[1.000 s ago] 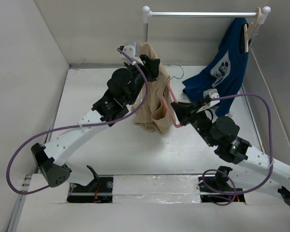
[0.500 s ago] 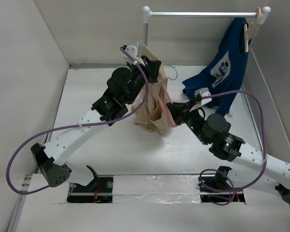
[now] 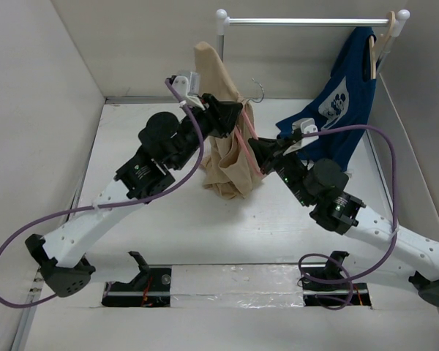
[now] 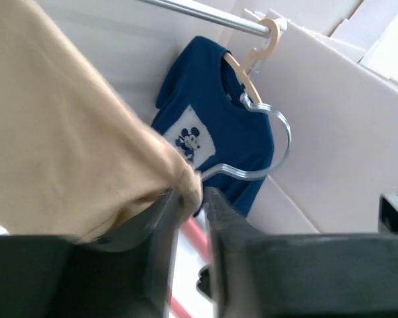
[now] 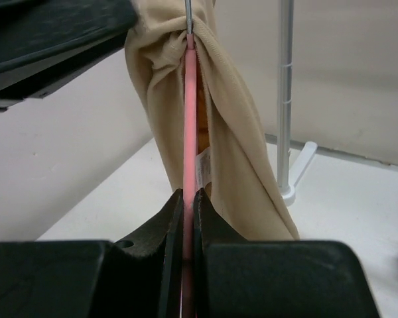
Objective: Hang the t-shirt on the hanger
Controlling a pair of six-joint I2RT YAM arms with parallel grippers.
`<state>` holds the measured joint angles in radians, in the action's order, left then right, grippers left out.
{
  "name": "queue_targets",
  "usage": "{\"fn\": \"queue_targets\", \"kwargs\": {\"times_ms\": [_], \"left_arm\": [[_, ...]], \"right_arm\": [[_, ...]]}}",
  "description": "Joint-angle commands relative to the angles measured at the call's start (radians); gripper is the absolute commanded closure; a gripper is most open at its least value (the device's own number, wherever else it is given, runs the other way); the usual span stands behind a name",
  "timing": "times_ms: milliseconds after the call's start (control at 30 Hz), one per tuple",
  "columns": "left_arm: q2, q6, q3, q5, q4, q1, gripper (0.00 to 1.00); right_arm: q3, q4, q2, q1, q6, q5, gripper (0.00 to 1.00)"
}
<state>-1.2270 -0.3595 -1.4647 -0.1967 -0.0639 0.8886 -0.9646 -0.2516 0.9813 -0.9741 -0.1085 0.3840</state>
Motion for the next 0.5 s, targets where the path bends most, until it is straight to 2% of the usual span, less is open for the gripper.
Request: {"fn": "queue_targets", "kwargs": {"times_ms": [0,67,100,333,467], "left_arm": [[0.09,-0.032,0.059,-0.033,-0.031,0.007,0.67],[0.144,-0.047,0.124,-0.046,-0.088,0.007,0.5],[0.159,-0.053,0.141,-0.061,-0.1,0.007,0.47],[0.13,-0.119,0.155,-0.115,-0.14,0.007,0.44],[0.119,-0.179,0.205,-0.135,-0.269,-0.002,0.37]], "right_arm": [[-0.065,-0.153,0.0,0.009,0.006,-0.048,1.0],[-0.042,-0.158,-0.006,0.009,-0.005,-0.05,1.0],[-0.031,-0.164,-0.015,0.009,-0.014,-0.04,1.0],[0.004,-0.146,-0.038,0.009,-0.037,-0.06,1.0],[0.013,-0.135,-0.044,0.009,-0.042,-0.066,1.0]]}}
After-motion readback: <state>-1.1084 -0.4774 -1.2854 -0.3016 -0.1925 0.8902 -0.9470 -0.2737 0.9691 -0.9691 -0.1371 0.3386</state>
